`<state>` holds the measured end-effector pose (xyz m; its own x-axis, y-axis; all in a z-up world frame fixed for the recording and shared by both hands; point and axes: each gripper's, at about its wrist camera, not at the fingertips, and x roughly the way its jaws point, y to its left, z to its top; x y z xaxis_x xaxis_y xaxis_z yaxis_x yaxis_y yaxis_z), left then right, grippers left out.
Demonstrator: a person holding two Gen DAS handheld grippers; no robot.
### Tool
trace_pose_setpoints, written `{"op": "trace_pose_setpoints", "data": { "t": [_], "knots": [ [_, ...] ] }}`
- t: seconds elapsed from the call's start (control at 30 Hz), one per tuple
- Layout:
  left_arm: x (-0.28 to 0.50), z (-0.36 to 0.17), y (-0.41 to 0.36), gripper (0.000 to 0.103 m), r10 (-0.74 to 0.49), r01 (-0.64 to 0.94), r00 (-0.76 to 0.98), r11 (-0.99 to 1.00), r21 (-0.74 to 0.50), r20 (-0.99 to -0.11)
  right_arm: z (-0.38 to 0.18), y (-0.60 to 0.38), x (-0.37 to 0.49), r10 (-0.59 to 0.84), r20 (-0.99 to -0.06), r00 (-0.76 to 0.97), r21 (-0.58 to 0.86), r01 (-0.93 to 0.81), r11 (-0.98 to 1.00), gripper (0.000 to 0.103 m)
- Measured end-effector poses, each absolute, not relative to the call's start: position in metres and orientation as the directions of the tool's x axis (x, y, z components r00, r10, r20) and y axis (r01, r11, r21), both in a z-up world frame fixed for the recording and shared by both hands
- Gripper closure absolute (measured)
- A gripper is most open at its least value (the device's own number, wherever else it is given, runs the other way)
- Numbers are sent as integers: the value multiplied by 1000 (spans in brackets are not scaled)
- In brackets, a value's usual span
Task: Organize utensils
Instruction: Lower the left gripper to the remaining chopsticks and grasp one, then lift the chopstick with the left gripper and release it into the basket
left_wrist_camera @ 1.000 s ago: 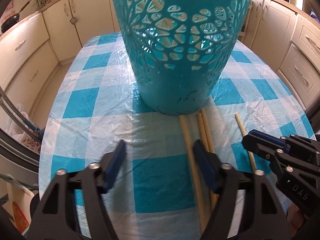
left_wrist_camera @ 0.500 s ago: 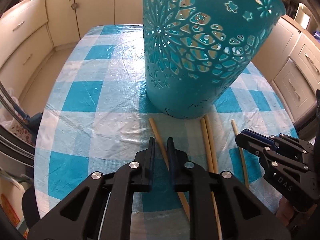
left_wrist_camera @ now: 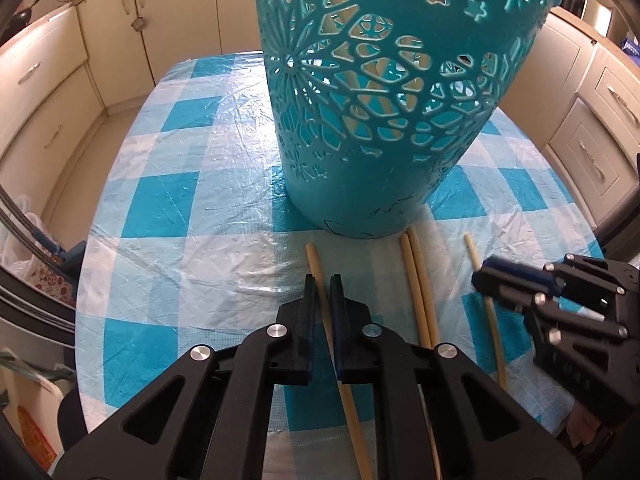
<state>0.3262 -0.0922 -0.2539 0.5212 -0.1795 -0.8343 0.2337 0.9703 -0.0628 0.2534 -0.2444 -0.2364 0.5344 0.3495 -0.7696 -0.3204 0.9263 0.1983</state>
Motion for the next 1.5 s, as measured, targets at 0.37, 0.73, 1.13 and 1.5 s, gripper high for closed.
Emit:
{"op": "trace_pose_setpoints", "data": {
  "t": [0.37, 0.73, 1.13, 1.5],
  "knots": [
    [325, -254, -99, 95, -132, 244, 549, 970, 8, -826, -238, -237, 252, 270, -773, 573, 153, -245, 957, 95],
    [313, -256, -96, 98, -171, 268, 555, 963, -19, -814, -242, -246, 251, 320, -734, 598, 216, -241, 946, 97],
    [289, -221, -60, 98, -407, 315, 543, 910, -271, -734, -242, -255, 250, 357, -721, 594, 274, -229, 934, 97],
    [255, -146, -51, 98, -516, 408, 617, 855, -320, -595, -243, -261, 252, 382, -713, 588, 309, -225, 924, 97]
  ]
}}
